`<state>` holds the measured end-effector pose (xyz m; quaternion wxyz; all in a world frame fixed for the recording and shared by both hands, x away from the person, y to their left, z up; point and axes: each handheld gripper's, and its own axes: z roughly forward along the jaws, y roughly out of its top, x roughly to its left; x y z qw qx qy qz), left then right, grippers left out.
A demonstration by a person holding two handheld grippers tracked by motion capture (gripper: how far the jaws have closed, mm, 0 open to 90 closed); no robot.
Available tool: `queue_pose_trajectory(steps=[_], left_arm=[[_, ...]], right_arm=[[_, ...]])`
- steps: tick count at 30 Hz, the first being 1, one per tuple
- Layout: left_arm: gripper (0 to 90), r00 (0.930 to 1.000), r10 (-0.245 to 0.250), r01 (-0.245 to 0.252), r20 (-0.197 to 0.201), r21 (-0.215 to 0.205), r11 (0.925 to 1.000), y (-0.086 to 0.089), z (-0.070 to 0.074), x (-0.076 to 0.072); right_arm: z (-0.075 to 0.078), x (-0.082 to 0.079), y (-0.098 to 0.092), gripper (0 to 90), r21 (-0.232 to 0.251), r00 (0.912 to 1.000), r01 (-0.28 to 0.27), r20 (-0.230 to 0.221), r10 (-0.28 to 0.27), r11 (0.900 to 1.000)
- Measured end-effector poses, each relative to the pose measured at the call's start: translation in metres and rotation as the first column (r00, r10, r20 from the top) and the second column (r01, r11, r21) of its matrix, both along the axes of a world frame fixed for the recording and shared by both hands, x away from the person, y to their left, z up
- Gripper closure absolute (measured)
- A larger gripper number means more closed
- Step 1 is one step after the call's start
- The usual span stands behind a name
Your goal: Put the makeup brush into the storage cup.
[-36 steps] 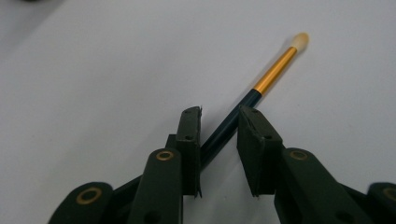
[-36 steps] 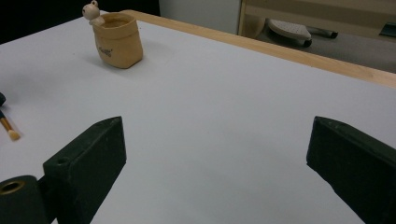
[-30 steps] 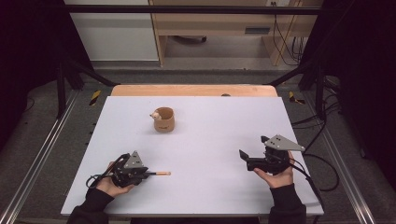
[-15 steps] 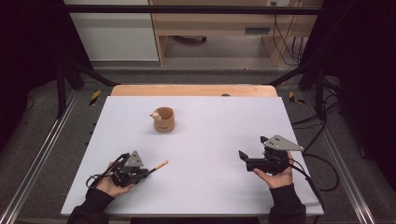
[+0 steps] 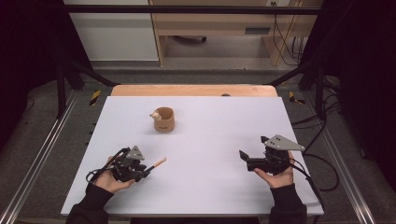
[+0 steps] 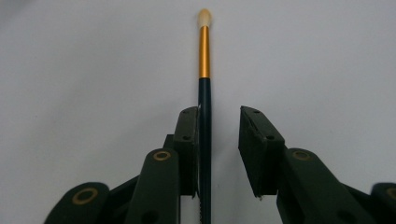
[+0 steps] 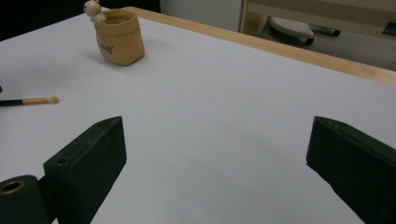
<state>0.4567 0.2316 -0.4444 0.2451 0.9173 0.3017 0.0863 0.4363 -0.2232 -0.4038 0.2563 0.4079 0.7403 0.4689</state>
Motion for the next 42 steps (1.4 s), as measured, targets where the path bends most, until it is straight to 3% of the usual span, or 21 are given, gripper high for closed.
queue_pose_trajectory(steps=[6, 18, 28, 34, 42], left_arm=[[68.7, 0.9997, 0.01, -0.008, -0.024, 0.067, 0.9977, -0.004, 0.001, 0.009], [74.7, 0.9968, -0.027, 0.037, -0.075, 0.135, 0.9902, -0.014, -0.002, 0.012], [76.9, 0.9958, 0.007, 0.004, -0.091, 0.125, 0.9921, -0.013, -0.004, 0.011], [81.9, 0.9944, 0.036, -0.021, -0.099, 0.143, 0.9895, -0.016, -0.003, 0.011], [82.8, 0.9954, 0.034, -0.02, -0.09, 0.158, 0.9873, -0.018, -0.003, 0.01]], right_arm=[[-0.002, 0.0, 0.001, 5.1, -0.011, 1.0, -0.005, -0.008, 0.005, 1.0], [-0.001, 0.0, 0.001, 5.1, -0.012, 0.9998, -0.011, -0.015, 0.01, 1.0], [-0.002, 0.001, 0.002, 5.0, -0.014, 0.9997, -0.016, -0.021, 0.016, 1.0], [-0.001, 0.0, 0.001, 4.9, -0.011, 0.9997, -0.013, -0.02, 0.013, 1.0], [-0.001, 0.0, 0.001, 4.8, -0.011, 0.9996, -0.015, -0.026, 0.015, 1.0]])
